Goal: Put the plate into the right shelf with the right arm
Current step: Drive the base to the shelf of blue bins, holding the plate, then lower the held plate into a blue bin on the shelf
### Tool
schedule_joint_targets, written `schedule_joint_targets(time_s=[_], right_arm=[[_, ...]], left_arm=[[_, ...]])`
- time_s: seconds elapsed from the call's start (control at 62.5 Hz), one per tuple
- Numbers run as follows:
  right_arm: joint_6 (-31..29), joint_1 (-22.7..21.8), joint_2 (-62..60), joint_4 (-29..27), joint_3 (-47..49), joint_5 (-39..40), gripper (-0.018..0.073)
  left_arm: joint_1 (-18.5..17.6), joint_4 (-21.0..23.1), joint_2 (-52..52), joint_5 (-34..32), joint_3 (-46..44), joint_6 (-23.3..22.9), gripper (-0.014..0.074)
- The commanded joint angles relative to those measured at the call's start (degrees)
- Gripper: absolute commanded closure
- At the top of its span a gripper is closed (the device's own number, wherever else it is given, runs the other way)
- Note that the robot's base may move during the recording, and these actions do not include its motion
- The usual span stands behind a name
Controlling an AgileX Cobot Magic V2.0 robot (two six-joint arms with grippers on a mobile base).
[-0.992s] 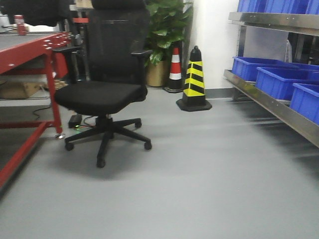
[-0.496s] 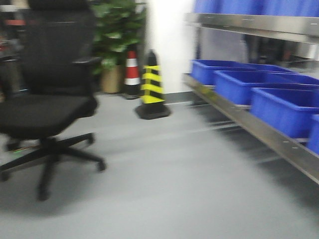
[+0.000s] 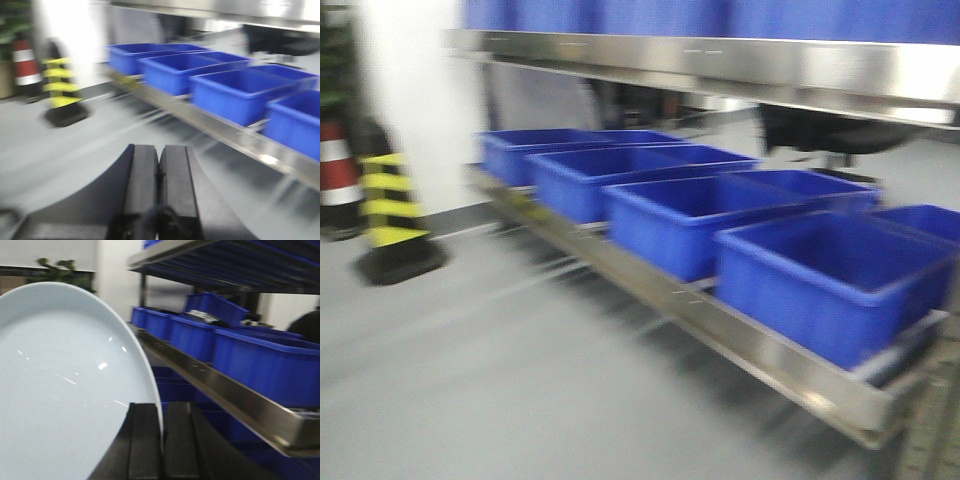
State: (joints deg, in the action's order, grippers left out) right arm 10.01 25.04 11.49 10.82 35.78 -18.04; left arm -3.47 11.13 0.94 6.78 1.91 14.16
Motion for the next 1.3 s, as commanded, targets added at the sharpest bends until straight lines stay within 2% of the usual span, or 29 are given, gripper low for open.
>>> schedule_joint_targets(time_s=[0.0, 1.281], right_arm=[[-0.24, -0.09, 0.90, 0.71, 1.64, 5.16, 0.0531], [-0.24, -0.09, 0.90, 0.71, 1.64, 5.16, 0.0531]], left_arm=[[0.02, 0.45, 0.51, -4.79, 0.45, -0.16, 0.0643], [0.02, 0.45, 0.51, -4.79, 0.45, -0.16, 0.0643]])
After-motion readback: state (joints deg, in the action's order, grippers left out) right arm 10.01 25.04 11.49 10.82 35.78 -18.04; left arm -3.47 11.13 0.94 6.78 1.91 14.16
